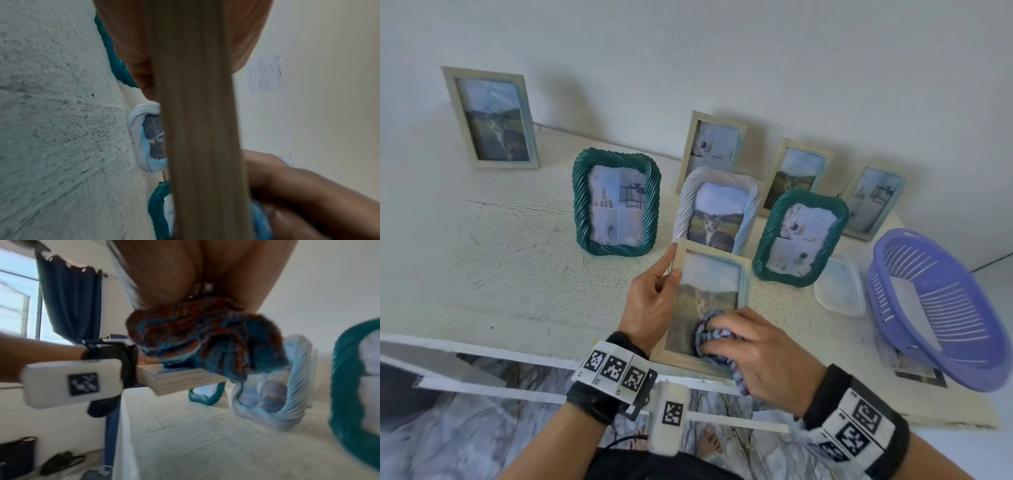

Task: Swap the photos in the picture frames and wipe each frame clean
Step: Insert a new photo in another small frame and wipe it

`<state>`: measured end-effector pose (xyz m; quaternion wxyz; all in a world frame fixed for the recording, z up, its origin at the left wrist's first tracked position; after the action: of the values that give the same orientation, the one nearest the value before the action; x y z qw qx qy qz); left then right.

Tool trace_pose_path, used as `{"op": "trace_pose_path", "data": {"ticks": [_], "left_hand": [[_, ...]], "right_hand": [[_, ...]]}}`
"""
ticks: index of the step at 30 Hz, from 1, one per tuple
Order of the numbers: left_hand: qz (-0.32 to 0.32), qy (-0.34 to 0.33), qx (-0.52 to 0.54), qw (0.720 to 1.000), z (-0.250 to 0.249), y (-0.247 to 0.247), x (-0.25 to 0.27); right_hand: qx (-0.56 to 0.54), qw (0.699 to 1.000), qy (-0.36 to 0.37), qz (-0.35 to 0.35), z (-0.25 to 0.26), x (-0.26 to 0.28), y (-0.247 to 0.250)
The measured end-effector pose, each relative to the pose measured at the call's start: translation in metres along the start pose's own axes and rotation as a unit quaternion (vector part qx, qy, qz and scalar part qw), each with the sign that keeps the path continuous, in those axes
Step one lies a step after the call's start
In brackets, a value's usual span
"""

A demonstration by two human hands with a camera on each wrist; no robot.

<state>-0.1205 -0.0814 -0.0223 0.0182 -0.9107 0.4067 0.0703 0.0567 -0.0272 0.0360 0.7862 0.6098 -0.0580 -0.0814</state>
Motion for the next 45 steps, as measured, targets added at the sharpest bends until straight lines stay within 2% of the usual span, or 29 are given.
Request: {"op": "trace_pose_path", "data": {"ticks": [1,5,7,10,14,18,25,29,31,34,36,41,45], "left_hand": [[0.0,0.003,0.0,1.0,0.0,-0.001,0.0],[0.009,-0.001,0.009,1.0,-0.004,-0.006,-0.004],[0.018,0.008,0.033,0.999,-0.005,-0.01,-0.004],[0.037,0.03,0.066,0.997,0.002,-0.011,-0.004],[0.006,0.008,0.017,1.0,0.001,0.0,-0.007],[0.003,0.002,-0.007,1.0,-0.001,0.0,-0.002],[0.029,-0.026,0.003,0.999,-0.011,-0.011,0.001],[0.038,-0.038,0.035,0.998,-0.011,-0.012,0.001],[0.044,-0.047,0.04,0.997,-0.012,-0.01,0.0],[0.038,-0.061,0.02,0.997,-0.011,-0.009,0.001],[0.027,-0.073,0.011,0.997,-0.011,-0.009,0.002],[0.045,-0.048,0.036,0.997,-0.006,-0.016,0.007],[0.047,-0.039,0.037,0.997,-0.015,-0.013,0.002]], "right_hand": [[0.006,1.0,-0.002,-0.002,-0.006,-0.002,0.002],[0.002,0.993,-0.106,-0.044,-0.034,-0.023,0.02],[-0.005,0.989,-0.128,-0.072,-0.043,-0.032,0.028],[0.007,0.99,-0.113,-0.079,-0.034,-0.031,0.027],[-0.001,0.999,-0.039,-0.028,0.002,-0.011,0.007],[-0.016,1.0,0.003,-0.01,0.001,-0.002,0.001],[0.038,0.987,-0.125,-0.097,-0.03,-0.033,0.019],[0.019,0.985,-0.125,-0.121,-0.027,-0.041,0.023],[-0.001,0.986,-0.099,-0.132,-0.017,-0.039,0.023],[-0.004,0.996,-0.03,-0.088,0.004,-0.027,0.013],[-0.002,0.998,-0.012,-0.06,0.004,-0.023,0.013],[0.002,0.986,-0.112,-0.122,-0.026,-0.035,0.028],[-0.007,0.986,-0.11,-0.124,-0.009,-0.03,0.02]]}}
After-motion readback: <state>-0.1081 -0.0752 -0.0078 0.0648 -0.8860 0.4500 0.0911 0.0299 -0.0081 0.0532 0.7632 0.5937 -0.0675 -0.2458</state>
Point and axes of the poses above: each hand's wrist, its own x-axis away from the middle knuckle, its own y-axis out of the back of the hand, z = x × y, the point moved 3 cm from there along -x, towards the middle knuckle, and after that the axes turned 6 degrees about -y, right-handed, at the moved point
